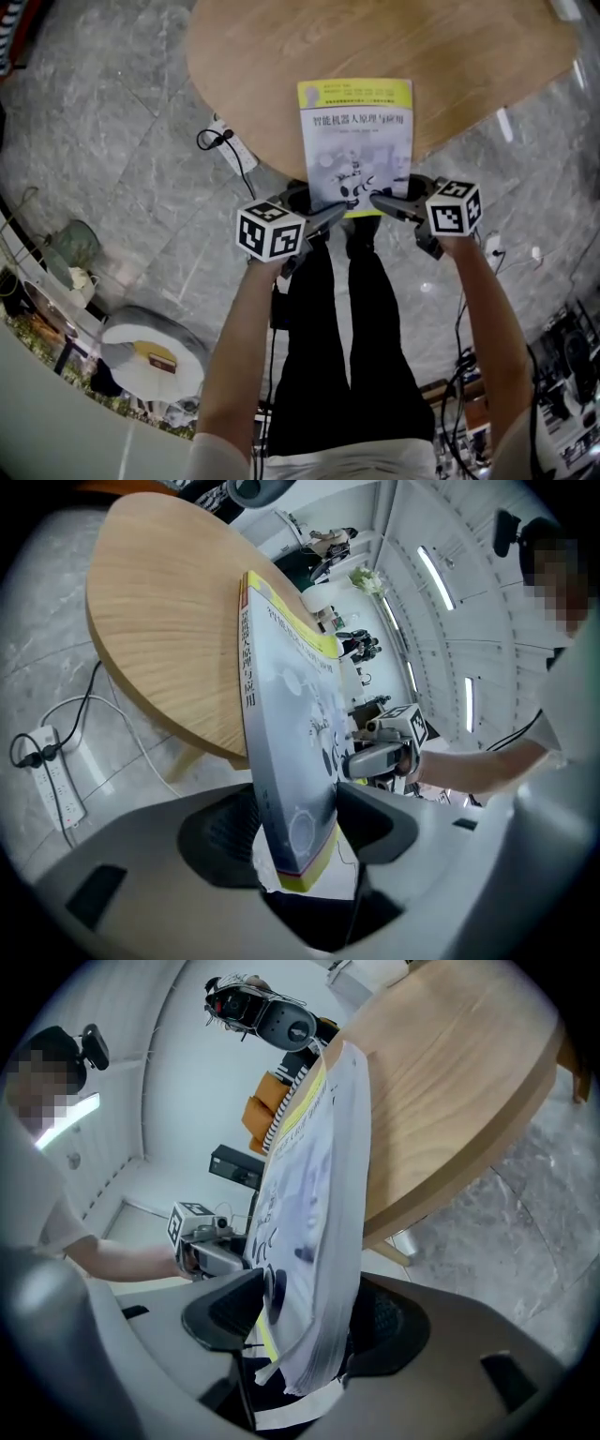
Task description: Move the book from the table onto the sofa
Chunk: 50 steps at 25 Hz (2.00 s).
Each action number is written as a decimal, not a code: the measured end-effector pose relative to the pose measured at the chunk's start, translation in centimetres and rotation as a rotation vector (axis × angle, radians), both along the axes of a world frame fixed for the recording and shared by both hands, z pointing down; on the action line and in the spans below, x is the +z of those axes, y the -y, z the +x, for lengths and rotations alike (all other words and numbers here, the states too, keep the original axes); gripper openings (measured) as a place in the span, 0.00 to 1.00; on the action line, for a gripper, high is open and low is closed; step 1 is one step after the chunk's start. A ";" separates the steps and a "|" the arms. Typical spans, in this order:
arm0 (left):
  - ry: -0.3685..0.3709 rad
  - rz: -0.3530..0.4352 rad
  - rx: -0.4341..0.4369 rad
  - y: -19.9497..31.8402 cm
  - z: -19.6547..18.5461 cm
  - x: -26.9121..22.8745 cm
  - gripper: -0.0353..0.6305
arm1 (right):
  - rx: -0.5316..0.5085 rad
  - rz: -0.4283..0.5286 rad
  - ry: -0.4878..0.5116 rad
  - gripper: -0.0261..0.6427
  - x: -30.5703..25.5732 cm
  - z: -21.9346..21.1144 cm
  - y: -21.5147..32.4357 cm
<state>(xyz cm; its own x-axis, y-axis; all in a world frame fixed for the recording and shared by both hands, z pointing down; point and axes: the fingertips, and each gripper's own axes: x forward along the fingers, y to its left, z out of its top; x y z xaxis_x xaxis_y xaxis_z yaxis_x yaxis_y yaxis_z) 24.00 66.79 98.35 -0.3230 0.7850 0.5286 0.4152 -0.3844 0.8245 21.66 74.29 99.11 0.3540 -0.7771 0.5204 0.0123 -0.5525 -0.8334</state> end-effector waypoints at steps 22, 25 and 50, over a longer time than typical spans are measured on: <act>-0.005 -0.102 -0.031 -1.3 -0.5 -2.0 0.23 | -0.005 0.094 -0.052 0.22 -2.3 0.3 0.5; -0.021 -0.110 -0.032 -1.4 -0.4 -2.6 0.25 | -0.002 0.100 -0.066 0.22 -3.0 0.5 0.6; -0.169 -0.205 -0.153 -0.8 -6.1 -25.8 0.25 | -0.144 0.033 -0.242 0.23 -26.0 -4.5 0.9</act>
